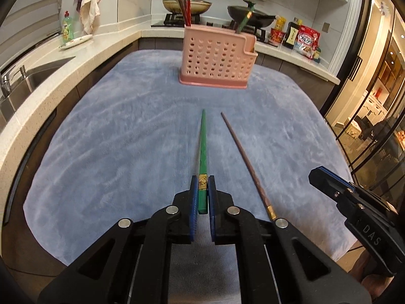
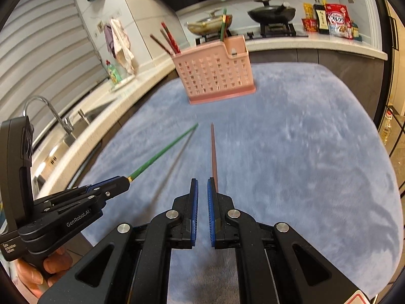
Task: Organize utensils
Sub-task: 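Lift both held chopsticks over the pink holder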
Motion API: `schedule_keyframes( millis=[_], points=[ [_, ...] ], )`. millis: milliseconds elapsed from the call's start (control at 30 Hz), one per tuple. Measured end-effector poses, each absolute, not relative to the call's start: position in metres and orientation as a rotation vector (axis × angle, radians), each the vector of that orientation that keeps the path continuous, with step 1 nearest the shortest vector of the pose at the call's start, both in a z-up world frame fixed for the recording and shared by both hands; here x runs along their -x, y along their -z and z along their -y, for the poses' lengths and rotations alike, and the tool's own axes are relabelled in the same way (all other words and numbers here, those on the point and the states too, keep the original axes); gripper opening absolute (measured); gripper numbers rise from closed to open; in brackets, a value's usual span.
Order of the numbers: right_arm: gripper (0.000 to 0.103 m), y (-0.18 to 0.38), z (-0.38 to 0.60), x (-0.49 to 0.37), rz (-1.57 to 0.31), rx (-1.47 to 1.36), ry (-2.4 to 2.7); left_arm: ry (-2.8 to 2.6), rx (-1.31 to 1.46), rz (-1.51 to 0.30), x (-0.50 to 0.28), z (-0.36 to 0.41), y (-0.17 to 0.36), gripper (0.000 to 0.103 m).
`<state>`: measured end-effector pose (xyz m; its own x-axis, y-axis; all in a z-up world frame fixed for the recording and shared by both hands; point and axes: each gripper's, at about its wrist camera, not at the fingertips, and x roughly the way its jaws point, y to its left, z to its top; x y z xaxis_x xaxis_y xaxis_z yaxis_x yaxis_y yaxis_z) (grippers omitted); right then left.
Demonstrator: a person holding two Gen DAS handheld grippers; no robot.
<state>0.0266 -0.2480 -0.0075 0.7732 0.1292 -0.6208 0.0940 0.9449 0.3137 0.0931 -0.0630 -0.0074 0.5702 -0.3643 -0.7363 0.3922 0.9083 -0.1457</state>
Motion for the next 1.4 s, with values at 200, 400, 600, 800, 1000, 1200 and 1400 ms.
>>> schedule_keyframes(
  millis=[200,400,600,800,1000,1200,1400],
  points=[
    [0.007,-0.017,0.257,-0.031,-0.639,-0.334,-0.010,0.445,-0.022,-0.791,-0.099,0.060,-0.022,0.007],
    [0.017,0.021,0.255,-0.033,-0.735,-0.354,-0.026,0.446,-0.019,-0.800,-0.099,0.059,-0.021,0.007],
    [0.026,0.075,0.241,-0.039,-0.856,-0.332,-0.024,0.445,-0.019,-0.839,-0.094,0.059,-0.006,0.007],
    [0.023,0.093,0.234,-0.038,-0.883,-0.281,-0.008,0.449,-0.019,-0.855,-0.092,0.060,0.000,0.007],
    [0.007,0.090,0.232,-0.039,-0.886,-0.243,0.001,0.452,-0.019,-0.857,-0.091,0.061,0.001,0.007],
    [0.007,0.061,0.235,-0.035,-0.831,-0.255,-0.006,0.446,-0.012,-0.826,-0.094,0.056,-0.014,0.007],
    [0.007,0.004,0.247,-0.030,-0.699,-0.254,-0.009,0.438,-0.009,-0.753,-0.102,0.051,-0.043,0.007]
  ],
)
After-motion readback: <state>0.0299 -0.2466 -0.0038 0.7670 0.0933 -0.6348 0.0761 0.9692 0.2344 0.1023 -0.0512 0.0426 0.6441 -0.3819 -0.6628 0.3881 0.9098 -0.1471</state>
